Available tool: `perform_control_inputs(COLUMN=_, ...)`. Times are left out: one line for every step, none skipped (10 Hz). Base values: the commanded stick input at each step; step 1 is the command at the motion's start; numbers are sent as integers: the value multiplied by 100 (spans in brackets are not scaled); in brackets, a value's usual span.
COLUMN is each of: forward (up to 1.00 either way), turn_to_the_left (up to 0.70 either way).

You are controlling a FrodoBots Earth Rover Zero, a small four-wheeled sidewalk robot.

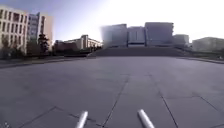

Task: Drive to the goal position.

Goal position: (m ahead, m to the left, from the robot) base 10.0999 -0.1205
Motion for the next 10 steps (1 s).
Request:
perform_control_inputs(forward=100, turn_to_the_left=-27)
perform_control_inputs(forward=100, turn_to_the_left=-27)
perform_control_inputs(forward=100, turn_to_the_left=-27)
perform_control_inputs(forward=100, turn_to_the_left=-27)
perform_control_inputs(forward=100, turn_to_the_left=-10)
perform_control_inputs(forward=100, turn_to_the_left=0)
perform_control_inputs(forward=100, turn_to_the_left=0)
perform_control_inputs(forward=100, turn_to_the_left=0)
perform_control_inputs(forward=100, turn_to_the_left=0)
perform_control_inputs(forward=100, turn_to_the_left=0)
